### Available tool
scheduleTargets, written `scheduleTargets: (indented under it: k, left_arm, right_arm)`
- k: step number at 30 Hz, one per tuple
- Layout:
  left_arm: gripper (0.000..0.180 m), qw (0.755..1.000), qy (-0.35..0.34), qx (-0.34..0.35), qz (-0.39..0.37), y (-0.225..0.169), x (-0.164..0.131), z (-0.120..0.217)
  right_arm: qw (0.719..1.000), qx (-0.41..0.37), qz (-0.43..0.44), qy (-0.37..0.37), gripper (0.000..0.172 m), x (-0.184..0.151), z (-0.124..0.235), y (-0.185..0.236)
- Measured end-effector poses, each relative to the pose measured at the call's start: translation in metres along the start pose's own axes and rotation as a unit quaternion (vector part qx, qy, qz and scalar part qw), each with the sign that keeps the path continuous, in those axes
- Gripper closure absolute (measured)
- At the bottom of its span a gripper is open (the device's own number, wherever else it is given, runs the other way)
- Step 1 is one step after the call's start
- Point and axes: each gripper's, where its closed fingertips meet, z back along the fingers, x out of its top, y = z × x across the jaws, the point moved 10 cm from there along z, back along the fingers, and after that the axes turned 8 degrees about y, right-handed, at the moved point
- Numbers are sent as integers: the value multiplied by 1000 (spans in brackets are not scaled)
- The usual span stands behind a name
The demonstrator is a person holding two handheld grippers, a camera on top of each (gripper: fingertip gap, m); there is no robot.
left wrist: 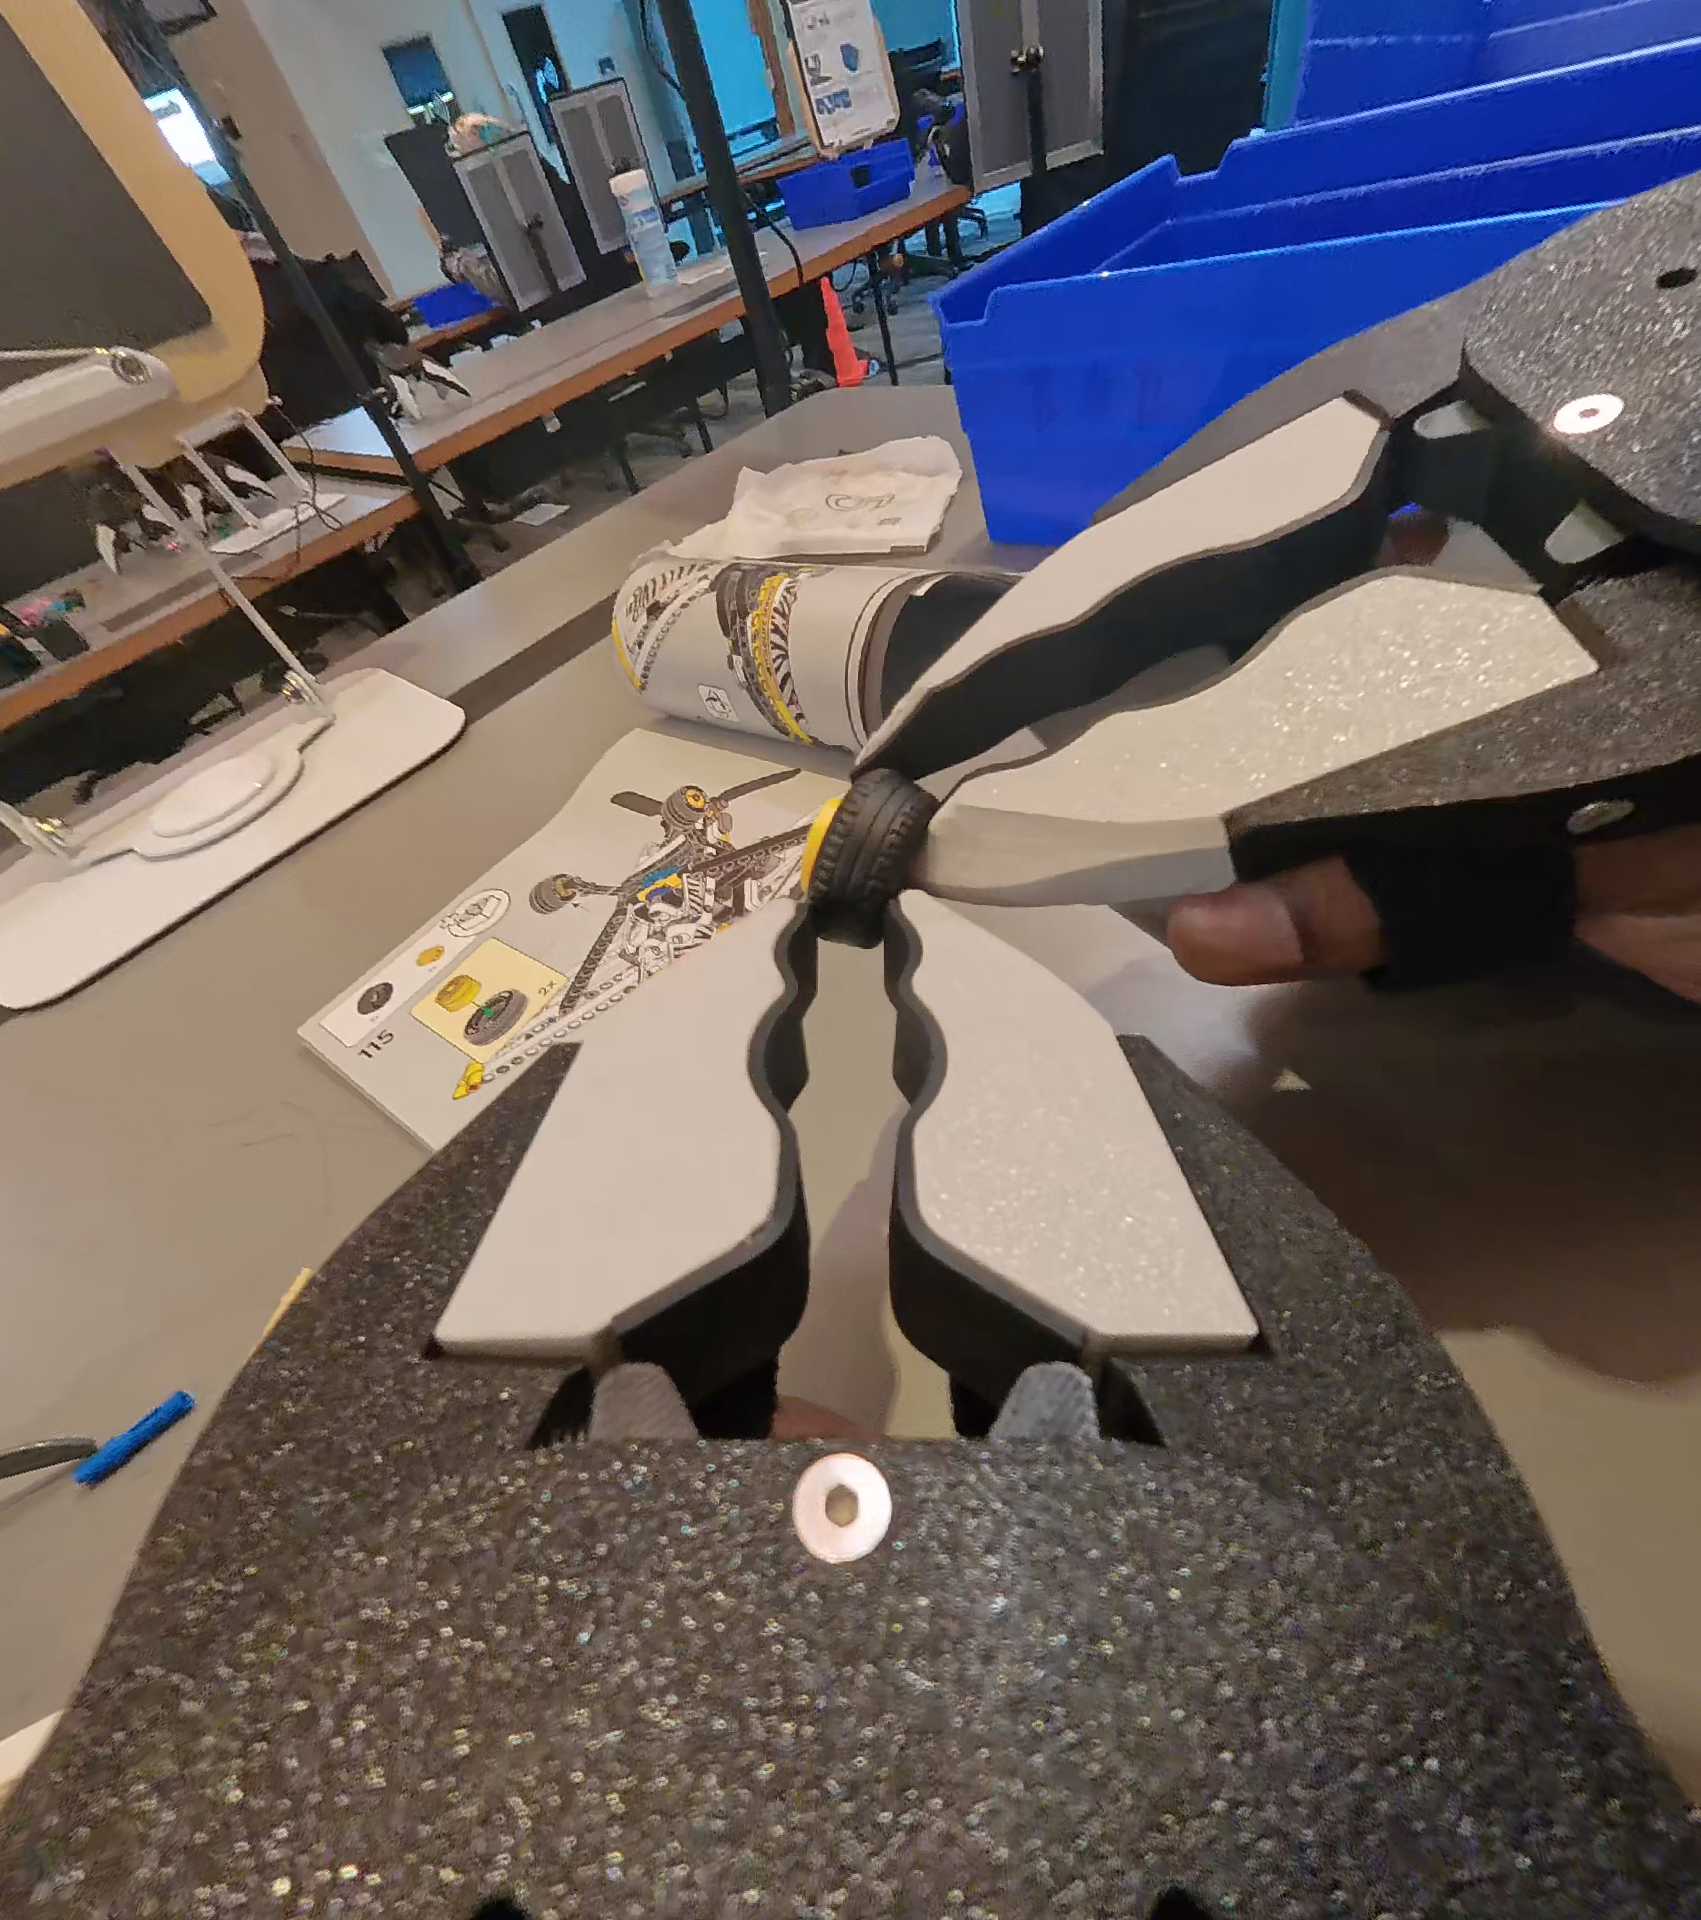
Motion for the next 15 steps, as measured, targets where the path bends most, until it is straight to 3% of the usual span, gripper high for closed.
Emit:
scheduleTargets:
  k: [4, 10, 15]
  left_arm:
    - [168, 999, -5, 1, -34, 3, 0, 0]
    - [167, 989, -54, 5, -139, 8, -2, 7]
    - [166, 985, -69, -27, -158, 18, -5, 8]
  right_arm:
    - [1000, 5, -6, -12, 160, -3, -2, -1]
    - [993, 104, 21, -54, 153, -2, 3, -19]
    - [977, 70, 195, -50, 145, -4, 8, -17]
